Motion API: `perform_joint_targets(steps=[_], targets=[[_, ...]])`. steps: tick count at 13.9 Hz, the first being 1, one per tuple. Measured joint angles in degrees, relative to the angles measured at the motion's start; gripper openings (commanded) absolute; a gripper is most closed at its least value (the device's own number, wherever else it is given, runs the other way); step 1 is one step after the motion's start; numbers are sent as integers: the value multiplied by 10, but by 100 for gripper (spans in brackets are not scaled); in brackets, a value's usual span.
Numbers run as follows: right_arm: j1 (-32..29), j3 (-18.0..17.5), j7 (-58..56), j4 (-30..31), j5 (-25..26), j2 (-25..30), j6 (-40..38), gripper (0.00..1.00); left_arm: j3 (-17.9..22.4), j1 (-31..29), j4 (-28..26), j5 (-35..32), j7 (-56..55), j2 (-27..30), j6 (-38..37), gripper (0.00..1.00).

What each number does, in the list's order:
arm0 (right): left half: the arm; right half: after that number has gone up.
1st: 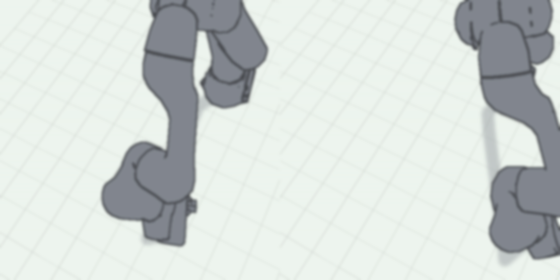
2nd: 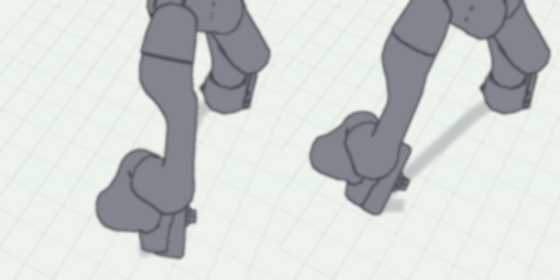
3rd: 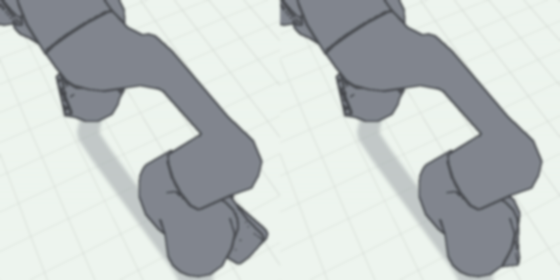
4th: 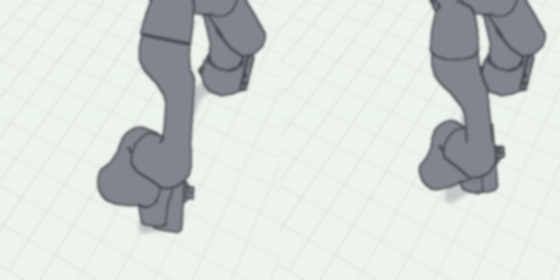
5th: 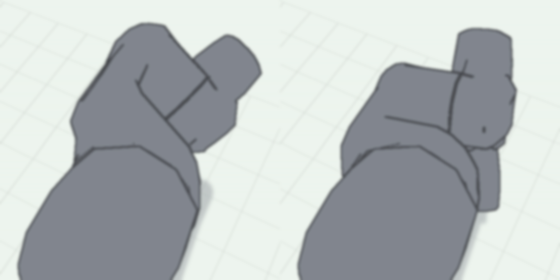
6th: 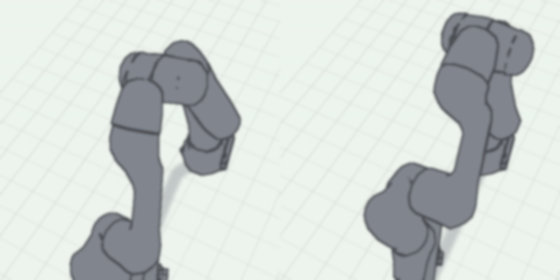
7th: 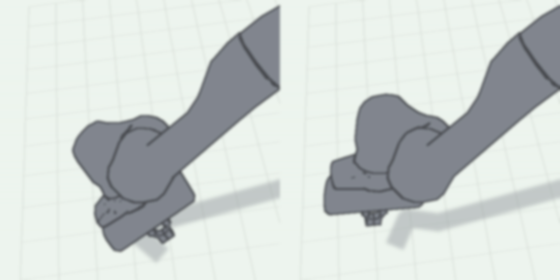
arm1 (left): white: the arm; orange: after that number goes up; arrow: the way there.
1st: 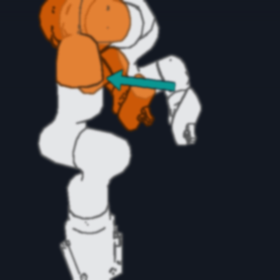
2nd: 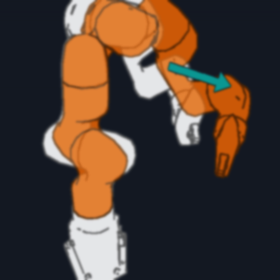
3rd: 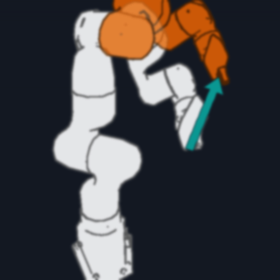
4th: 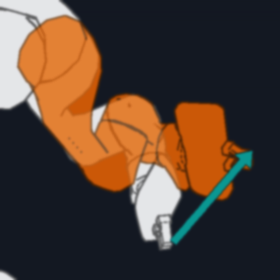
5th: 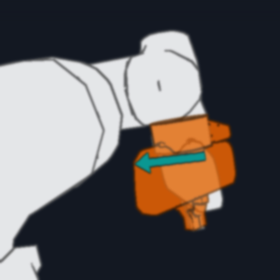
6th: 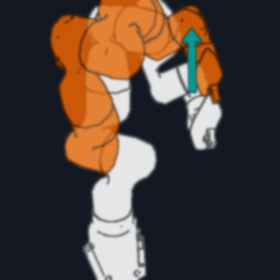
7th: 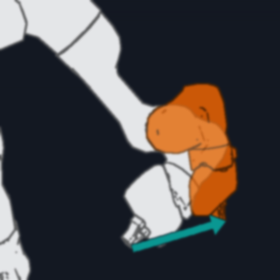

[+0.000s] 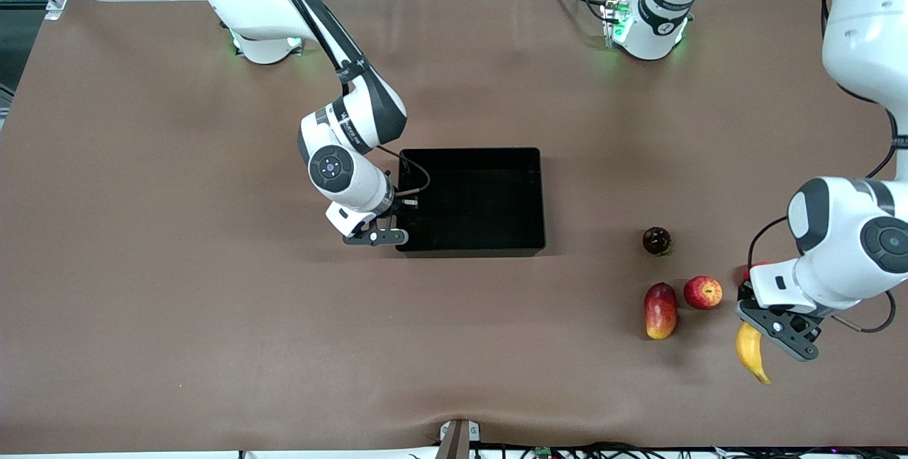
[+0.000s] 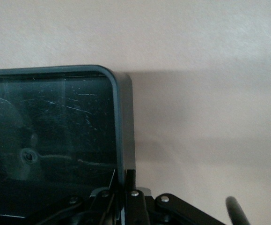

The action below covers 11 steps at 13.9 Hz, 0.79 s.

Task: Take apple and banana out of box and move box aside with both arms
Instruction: 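Lower the banana by the fruits while the right gripper drags the box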

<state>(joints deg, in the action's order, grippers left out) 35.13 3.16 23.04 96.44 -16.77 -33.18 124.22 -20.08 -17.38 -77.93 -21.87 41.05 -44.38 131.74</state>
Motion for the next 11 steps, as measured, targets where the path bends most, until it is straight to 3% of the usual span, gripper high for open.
perform_joint_targets(steps=[6,9,11], targets=[[-68,9,-30,-35,2,57,-135,0,1,-3,27,54,7,-72,46,0],[-137,13,-104,-36,4,96,-218,0,7,-12,29,79,7,-103,65,0],[-198,14,-164,-35,31,119,-266,0,11,-15,31,80,7,-113,71,0]])
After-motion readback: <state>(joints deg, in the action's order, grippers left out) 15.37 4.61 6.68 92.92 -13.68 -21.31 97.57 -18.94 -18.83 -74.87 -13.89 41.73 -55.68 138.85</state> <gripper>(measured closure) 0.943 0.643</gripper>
